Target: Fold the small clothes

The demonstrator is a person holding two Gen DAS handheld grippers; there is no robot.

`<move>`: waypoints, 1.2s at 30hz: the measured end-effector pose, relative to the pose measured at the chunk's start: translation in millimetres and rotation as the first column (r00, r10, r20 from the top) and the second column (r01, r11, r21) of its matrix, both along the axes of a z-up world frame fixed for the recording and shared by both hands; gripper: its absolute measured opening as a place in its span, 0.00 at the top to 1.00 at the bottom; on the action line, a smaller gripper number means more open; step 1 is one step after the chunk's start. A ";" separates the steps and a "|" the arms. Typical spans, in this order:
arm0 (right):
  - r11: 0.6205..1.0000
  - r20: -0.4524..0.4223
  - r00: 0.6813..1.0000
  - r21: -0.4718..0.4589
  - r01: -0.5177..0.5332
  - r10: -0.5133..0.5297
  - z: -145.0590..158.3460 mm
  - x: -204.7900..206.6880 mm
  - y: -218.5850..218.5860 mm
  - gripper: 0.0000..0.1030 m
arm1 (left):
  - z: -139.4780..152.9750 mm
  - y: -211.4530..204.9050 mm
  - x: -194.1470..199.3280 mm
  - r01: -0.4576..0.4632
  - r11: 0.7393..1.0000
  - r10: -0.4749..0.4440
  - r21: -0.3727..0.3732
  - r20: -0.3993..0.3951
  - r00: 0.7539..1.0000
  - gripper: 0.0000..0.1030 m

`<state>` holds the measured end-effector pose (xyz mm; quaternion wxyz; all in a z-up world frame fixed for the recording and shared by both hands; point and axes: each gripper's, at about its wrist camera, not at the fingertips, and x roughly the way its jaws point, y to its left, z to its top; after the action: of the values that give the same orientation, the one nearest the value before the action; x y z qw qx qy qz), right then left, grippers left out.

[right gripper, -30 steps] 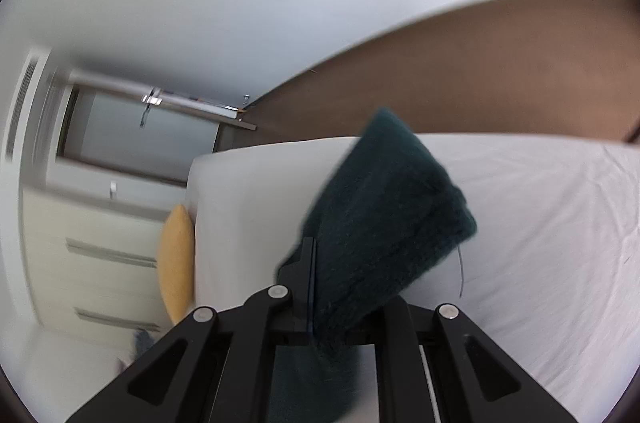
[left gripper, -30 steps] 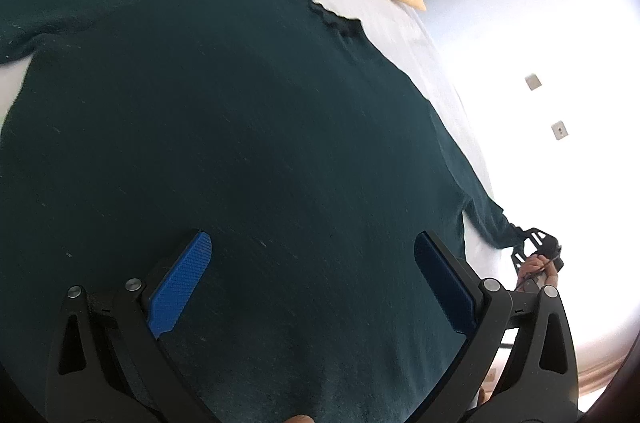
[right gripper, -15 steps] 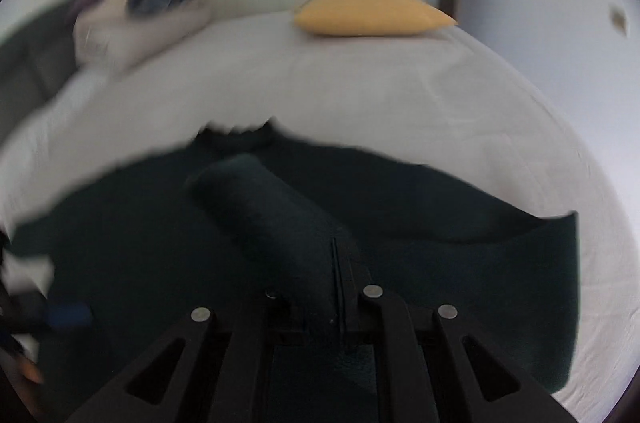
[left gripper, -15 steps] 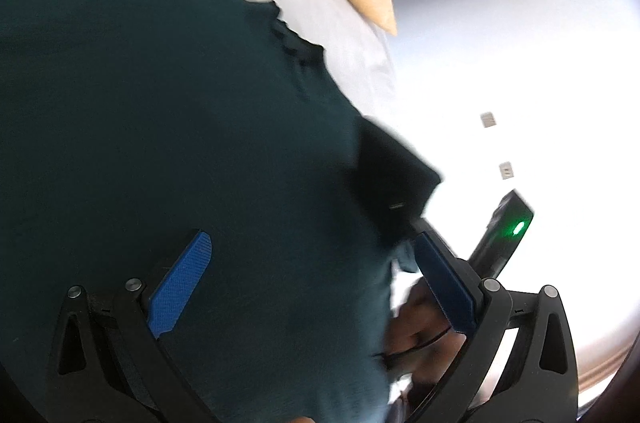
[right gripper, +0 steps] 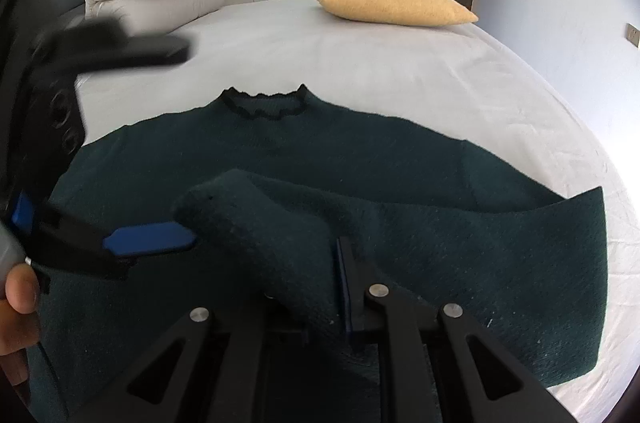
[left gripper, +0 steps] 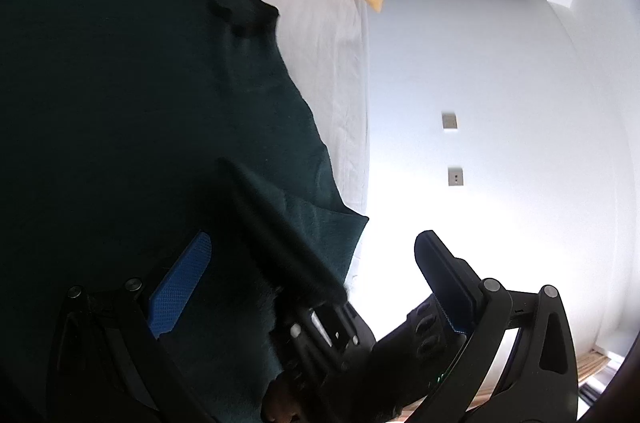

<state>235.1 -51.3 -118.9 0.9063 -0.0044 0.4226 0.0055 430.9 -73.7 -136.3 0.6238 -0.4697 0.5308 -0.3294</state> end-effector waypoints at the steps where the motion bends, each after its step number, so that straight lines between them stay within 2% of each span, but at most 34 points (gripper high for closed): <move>1: 1.000 -0.001 1.000 -0.003 -0.002 0.002 -1.0 1.1 0.5 0.86 | -3.6 -4.1 -3.0 0.009 1.000 -0.009 0.010 -0.012 1.000 0.01; 3: 1.000 0.002 1.000 -0.004 -0.010 0.010 -0.2 1.0 1.8 0.86 | -9.7 -13.2 6.4 0.032 0.999 -0.031 0.017 -0.031 0.999 0.14; 5: 1.000 0.005 1.000 0.007 -0.012 0.012 0.5 1.5 0.5 0.86 | -14.4 -21.3 9.4 0.055 0.998 -0.053 0.026 -0.045 0.998 0.39; 6: 1.000 0.007 1.000 0.013 -0.012 0.012 1.4 1.3 -0.3 0.86 | -17.0 -24.6 11.0 0.061 0.998 -0.060 0.034 -0.052 0.997 0.47; 7: 1.000 0.009 1.000 0.015 -0.014 0.014 1.5 1.5 -0.7 0.86 | -19.7 -26.5 10.5 0.068 0.997 -0.066 0.038 -0.057 0.996 0.65; 8: 1.000 0.007 1.000 0.016 -0.014 0.014 1.4 1.7 -0.9 0.86 | -21.1 -22.9 1.3 0.071 0.996 -0.068 0.053 -0.059 0.996 0.76; 9: 1.000 0.005 1.000 0.018 -0.014 0.014 1.2 1.5 -1.2 0.85 | -22.0 -22.0 0.4 0.071 0.995 -0.067 0.064 -0.055 0.996 0.78; 11: 1.000 -0.001 1.000 0.030 -0.004 0.004 1.6 -0.1 -3.4 0.82 | -22.3 -22.2 3.5 0.070 0.995 -0.067 0.068 -0.041 0.997 0.90; 12: 0.998 -0.006 1.000 0.055 0.004 -0.003 3.5 -2.4 -7.0 0.70 | -20.9 -19.5 4.6 0.063 0.995 -0.061 0.073 -0.031 0.998 0.91; 13: 0.996 -0.007 1.000 0.092 0.019 -0.018 6.6 -7.0 -12.8 0.52 | -18.5 -16.8 4.9 0.059 0.995 -0.058 0.078 -0.016 0.998 0.92; 15: 0.982 0.013 0.998 0.177 0.058 -0.061 14.5 -21.2 -28.5 0.35 | -8.5 -9.0 6.0 0.047 0.994 -0.049 0.099 0.021 0.999 0.93; 16: 0.959 0.048 0.994 0.272 0.080 -0.097 20.9 -36.5 -44.9 0.32 | -2.8 -1.7 3.1 0.039 0.992 -0.044 0.119 0.045 0.998 0.93; 18: 0.906 0.071 0.983 0.405 0.124 -0.167 25.1 -57.7 -73.0 0.25 | 8.8 13.4 3.0 0.013 0.988 -0.027 0.151 0.090 0.996 0.94; 20: 0.791 0.033 0.962 0.577 0.203 -0.271 17.9 -80.9 -112.1 0.19 | 18.6 34.9 2.8 -0.030 0.985 0.011 0.170 0.114 0.993 0.94; 21: 0.708 -0.006 0.950 0.665 0.237 -0.312 9.3 -90.9 -130.5 0.18 | 21.7 45.5 3.9 -0.053 0.984 0.032 0.170 0.125 0.992 0.94; 22: 0.643 -0.044 0.939 0.718 0.267 -0.340 1.9 -97.5 -142.3 0.18 | 24.6 54.0 3.1 -0.068 0.983 0.045 0.172 0.133 0.990 0.94; 23: 0.559 -0.088 0.927 0.776 0.293 -0.364 -9.4 -105.6 -154.1 0.18 | 27.7 64.4 1.1 -0.086 0.981 0.061 0.174 0.141 0.988 0.94; 25: 0.447 -0.120 0.918 0.845 0.294 -0.377 -24.3 -111.6 -166.1 0.19 | 30.8 80.2 -2.5 -0.106 0.976 0.076 0.188 0.159 0.984 0.94; 26: 0.408 -0.129 0.912 0.863 0.296 -0.389 -29.1 -112.2 -168.7 0.19 | 31.1 84.5 -2.4 -0.113 0.973 0.080 0.203 0.165 0.983 0.94; 31: 0.294 -0.146 0.894 0.911 0.288 -0.423 -35.8 -88.8 -174.5 0.19 | 28.4 101.7 -4.1 -0.134 0.962 0.094 0.238 0.173 0.980 0.94; 33: 0.238 -0.163 0.884 0.927 0.289 -0.438 -37.9 -76.9 -182.0 0.19 | 27.3 105.1 -5.5 -0.134 0.959 0.091 0.251 0.175 0.980 0.94; 36: 0.198 -0.179 0.863 0.932 0.302 -0.472 -37.1 -72.3 -194.2 0.19 | 20.2 126.2 -11.5 -0.146 0.956 0.104 0.255 0.170 0.980 0.94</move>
<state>162.8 -245.5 -156.0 0.7332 0.6290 0.2573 0.0217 419.4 52.4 -116.0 0.7402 -0.3873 0.4893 -0.2506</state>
